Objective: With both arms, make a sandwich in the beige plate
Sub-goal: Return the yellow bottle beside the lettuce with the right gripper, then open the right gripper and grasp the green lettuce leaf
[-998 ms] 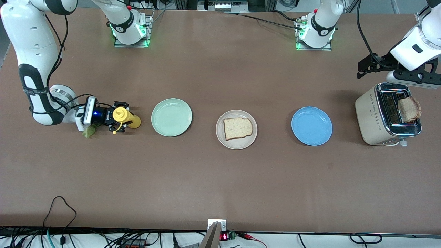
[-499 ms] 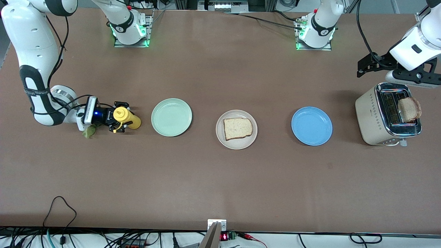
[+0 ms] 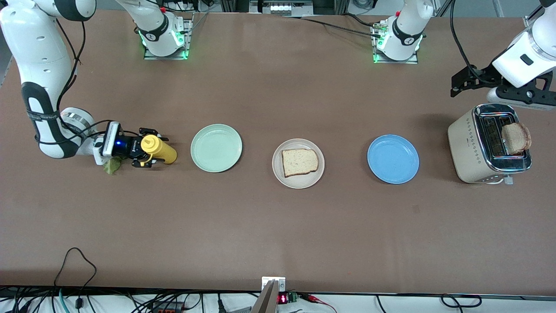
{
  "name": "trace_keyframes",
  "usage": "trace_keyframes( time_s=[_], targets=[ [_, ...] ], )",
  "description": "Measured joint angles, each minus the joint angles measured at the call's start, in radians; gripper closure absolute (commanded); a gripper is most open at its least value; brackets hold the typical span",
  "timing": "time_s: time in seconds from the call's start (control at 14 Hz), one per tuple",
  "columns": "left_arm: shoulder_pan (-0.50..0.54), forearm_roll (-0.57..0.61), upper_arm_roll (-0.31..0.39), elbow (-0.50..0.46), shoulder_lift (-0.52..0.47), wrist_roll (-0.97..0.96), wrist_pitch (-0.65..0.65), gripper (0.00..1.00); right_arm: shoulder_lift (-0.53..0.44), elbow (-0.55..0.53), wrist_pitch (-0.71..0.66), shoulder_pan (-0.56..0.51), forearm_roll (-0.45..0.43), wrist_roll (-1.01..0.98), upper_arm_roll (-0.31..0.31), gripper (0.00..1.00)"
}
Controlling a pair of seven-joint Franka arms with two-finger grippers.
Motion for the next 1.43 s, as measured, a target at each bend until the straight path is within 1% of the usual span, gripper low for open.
trace_keyframes(
  time_s=[0.14,0.36,0.64,0.86,1.0,1.14,1.28,1.43],
  targets=[
    [-0.001,0.0,-0.001,0.0,0.0,0.0,0.0,0.0,0.0,0.003,-0.002,-0.02,-0.014,0.0,0.0,0.0],
    [-0.001,0.0,-0.003,0.0,0.0,0.0,0.0,0.0,0.0,0.008,-0.015,-0.059,-0.06,0.004,-0.001,0.0],
    [-0.002,0.0,-0.003,0.001,0.0,0.0,0.0,0.0,-0.004,0.054,-0.041,-0.123,-0.179,0.097,-0.003,0.0],
    [-0.008,0.0,-0.012,0.025,0.009,-0.009,-0.004,0.0,-0.025,0.11,-0.045,-0.143,-0.263,0.222,-0.033,0.0],
    [-0.012,0.0,-0.018,0.052,0.025,-0.018,-0.023,0.0,-0.067,0.134,-0.034,-0.142,-0.324,0.337,-0.052,0.0],
    [-0.013,0.0,-0.018,0.068,0.039,-0.019,-0.033,0.0,-0.127,0.147,0.028,-0.136,-0.407,0.475,-0.054,0.0],
    [-0.013,0.0,-0.018,0.072,0.044,-0.019,-0.037,0.0,-0.2,0.154,0.102,-0.115,-0.511,0.633,-0.054,0.0],
    [-0.013,0.0,-0.018,0.073,0.044,-0.02,-0.038,0.0,-0.282,0.156,0.174,-0.078,-0.632,0.817,-0.054,0.0]
  ],
)
